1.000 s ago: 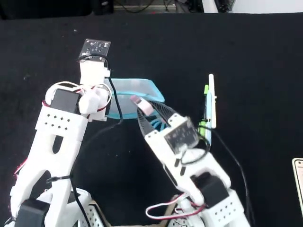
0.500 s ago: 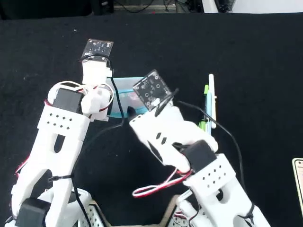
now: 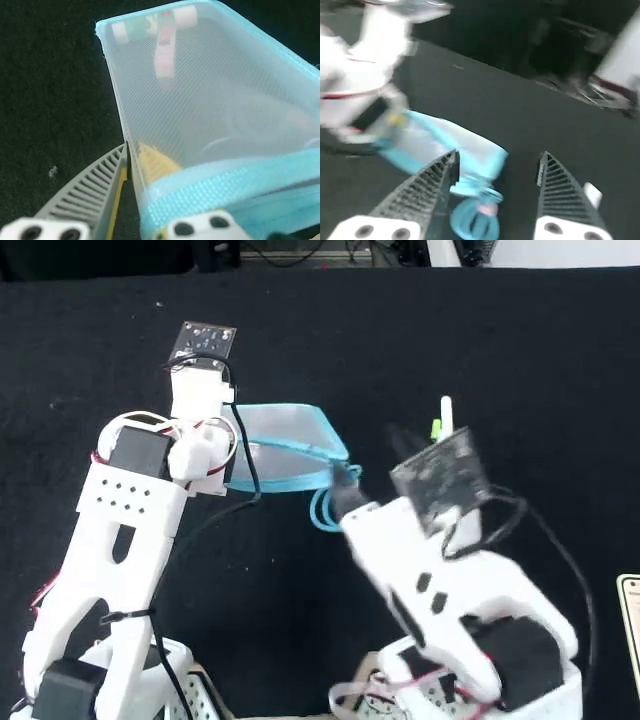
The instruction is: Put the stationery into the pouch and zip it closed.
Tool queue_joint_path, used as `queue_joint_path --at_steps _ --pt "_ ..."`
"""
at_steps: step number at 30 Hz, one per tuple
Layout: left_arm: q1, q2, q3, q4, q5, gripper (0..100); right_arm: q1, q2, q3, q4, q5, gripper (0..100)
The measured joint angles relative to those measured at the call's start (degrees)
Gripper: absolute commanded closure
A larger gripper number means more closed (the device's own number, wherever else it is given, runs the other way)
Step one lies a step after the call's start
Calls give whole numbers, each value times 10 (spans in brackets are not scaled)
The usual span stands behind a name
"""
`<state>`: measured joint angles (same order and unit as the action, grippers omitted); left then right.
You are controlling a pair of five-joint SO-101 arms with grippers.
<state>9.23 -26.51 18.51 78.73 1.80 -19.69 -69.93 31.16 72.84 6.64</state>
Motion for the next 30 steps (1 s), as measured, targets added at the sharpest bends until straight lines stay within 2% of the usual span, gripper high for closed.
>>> queue_joint_path --at_steps 6,11,19,30 --pt "0 0 0 0 0 970 199 76 18 13 -4 759" --pt "0 0 0 0 0 970 274 239 76 -44 -11 759" --pt "0 0 1 0 0 970 316 494 87 -207 -69 759" --pt "0 0 1 0 0 970 316 660 87 -358 -72 759"
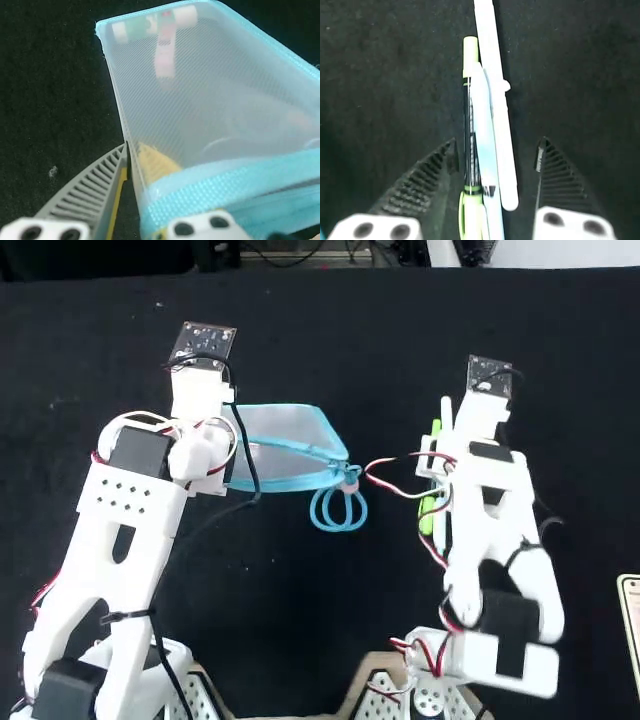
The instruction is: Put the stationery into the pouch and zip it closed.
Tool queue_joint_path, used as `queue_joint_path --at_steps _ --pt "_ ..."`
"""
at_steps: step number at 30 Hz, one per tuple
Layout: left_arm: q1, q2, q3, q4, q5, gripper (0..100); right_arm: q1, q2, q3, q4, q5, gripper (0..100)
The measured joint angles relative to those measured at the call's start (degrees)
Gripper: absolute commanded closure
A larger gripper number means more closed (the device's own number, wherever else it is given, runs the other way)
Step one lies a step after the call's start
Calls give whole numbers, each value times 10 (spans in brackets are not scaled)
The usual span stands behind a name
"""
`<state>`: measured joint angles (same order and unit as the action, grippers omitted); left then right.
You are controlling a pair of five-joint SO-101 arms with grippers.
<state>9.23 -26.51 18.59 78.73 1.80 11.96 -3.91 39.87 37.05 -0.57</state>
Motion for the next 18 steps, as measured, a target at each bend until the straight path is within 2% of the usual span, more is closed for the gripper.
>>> queue_joint_path --at_steps 5,10,12,17,18 --pt "1 -1 12 -1 0 970 0 75 -5 -58 0 759" --pt "2 -1 17 -1 0 970 0 140 -71 -37 0 761" --pt "2 -1 18 -1 0 970 0 164 -110 5 0 804" --pt "1 -1 18 -1 0 970 46 215 -212 120 1 988" --pt "1 -1 18 -1 0 970 60 226 -231 138 1 987"
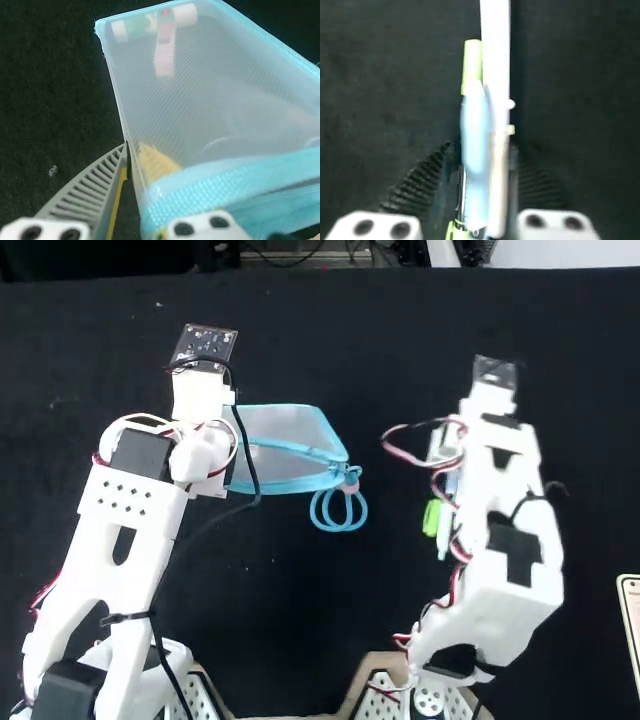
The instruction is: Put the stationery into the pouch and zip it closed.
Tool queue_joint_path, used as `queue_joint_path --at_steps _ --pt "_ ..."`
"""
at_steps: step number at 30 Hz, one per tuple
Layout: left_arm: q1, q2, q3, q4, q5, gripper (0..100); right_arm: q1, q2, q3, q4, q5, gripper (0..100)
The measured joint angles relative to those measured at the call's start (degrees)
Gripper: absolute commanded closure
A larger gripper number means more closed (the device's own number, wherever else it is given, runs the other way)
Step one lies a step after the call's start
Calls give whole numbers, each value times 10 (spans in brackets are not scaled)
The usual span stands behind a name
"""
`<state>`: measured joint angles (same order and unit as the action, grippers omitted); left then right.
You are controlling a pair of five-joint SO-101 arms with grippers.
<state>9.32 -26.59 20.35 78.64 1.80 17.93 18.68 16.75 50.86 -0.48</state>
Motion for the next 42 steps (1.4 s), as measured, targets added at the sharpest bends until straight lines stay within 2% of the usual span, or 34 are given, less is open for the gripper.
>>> queue_joint_path --at_steps 3,5,10,15,19,24,30,36,42 --pt "0 0 0 0 0 970 39 28 -47 48 9 987" --pt "0 0 0 0 0 970 64 34 -74 85 43 988" --pt "0 0 0 0 0 970 131 36 -120 167 178 988" --pt "0 0 0 0 0 970 201 36 -162 204 333 987" --pt "0 0 0 0 0 970 244 36 -182 209 404 948" --pt "0 0 0 0 0 970 242 36 -182 210 417 812" --pt "-2 0 0 0 0 970 211 36 -182 230 418 808" --pt "-2 0 0 0 0 970 212 36 -182 272 418 808" --pt "-2 0 0 0 0 970 207 36 -167 258 412 808"
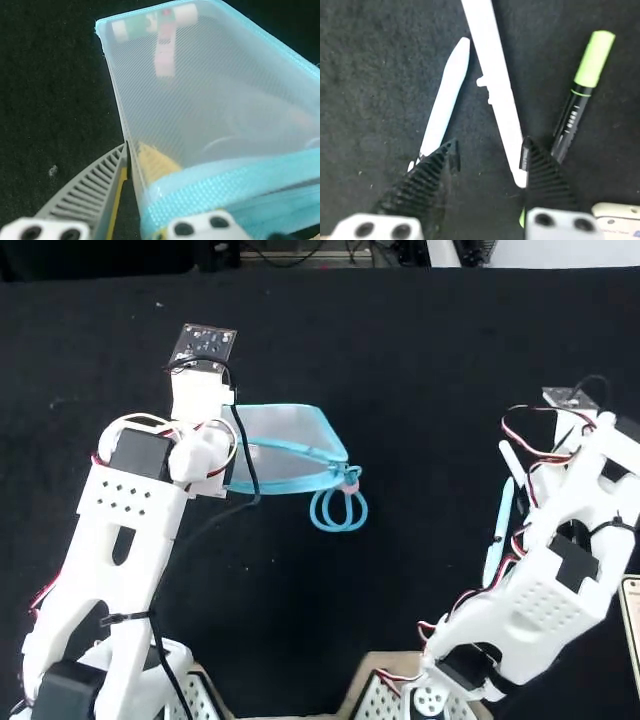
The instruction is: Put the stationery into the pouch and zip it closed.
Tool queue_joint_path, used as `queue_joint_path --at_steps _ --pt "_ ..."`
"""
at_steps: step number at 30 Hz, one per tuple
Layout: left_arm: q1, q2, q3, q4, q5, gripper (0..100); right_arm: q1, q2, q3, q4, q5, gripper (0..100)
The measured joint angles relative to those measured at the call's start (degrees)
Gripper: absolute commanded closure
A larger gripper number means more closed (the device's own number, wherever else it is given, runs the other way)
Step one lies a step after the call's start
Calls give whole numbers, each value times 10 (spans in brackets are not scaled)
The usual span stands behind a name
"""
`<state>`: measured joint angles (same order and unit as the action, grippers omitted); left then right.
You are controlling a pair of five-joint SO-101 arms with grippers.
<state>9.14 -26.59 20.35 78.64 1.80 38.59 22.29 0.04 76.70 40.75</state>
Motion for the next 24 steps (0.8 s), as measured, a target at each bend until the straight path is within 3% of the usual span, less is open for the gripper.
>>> queue_joint_path --at_steps 18,24 --pt "0 0 0 0 0 970 -99 0 14 -40 -188 808" --pt "0 0 0 0 0 970 -102 21 18 -82 -230 809"
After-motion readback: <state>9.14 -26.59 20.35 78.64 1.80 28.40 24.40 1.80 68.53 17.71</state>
